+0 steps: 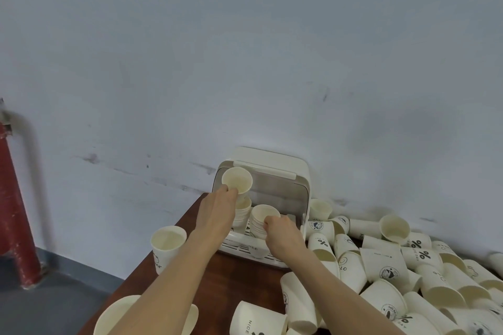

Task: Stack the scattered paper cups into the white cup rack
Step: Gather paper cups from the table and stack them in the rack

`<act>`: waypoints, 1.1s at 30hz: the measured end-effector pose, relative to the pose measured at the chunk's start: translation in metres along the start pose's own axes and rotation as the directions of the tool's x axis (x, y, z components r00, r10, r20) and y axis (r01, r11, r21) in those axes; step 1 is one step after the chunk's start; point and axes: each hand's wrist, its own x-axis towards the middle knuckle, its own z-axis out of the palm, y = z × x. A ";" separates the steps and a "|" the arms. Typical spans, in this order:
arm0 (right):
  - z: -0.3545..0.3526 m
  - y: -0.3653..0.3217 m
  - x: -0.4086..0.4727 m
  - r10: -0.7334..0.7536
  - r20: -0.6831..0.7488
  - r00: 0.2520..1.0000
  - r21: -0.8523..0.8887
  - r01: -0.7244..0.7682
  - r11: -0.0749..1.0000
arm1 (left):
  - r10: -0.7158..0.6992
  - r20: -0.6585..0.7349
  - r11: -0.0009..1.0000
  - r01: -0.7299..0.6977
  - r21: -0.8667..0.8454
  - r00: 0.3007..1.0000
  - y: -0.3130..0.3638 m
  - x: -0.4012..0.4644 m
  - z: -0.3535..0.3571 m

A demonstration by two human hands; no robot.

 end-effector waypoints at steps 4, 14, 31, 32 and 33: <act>0.000 0.001 0.001 -0.002 -0.005 1.000 0.000 0.002 1.000 | 0.011 0.035 0.999 -0.012 0.030 0.999 0.000 0.004 0.007; 0.000 -0.001 0.001 -0.008 -0.012 1.000 -0.007 0.008 1.000 | 0.010 0.203 0.982 -0.047 0.182 0.979 -0.008 -0.003 0.027; -0.030 0.004 -0.040 -0.089 -0.106 0.990 -0.038 0.085 0.996 | -0.004 0.118 1.000 0.001 0.026 0.993 0.008 -0.041 -0.008; -0.035 0.006 -0.046 -0.091 -0.113 0.989 -0.049 0.086 0.995 | 0.001 0.112 1.000 -0.001 0.007 0.994 0.010 -0.046 -0.011; -0.041 0.008 -0.053 -0.090 -0.120 0.989 -0.053 0.085 0.995 | 0.009 0.103 1.000 -0.007 -0.014 0.995 0.011 -0.052 -0.015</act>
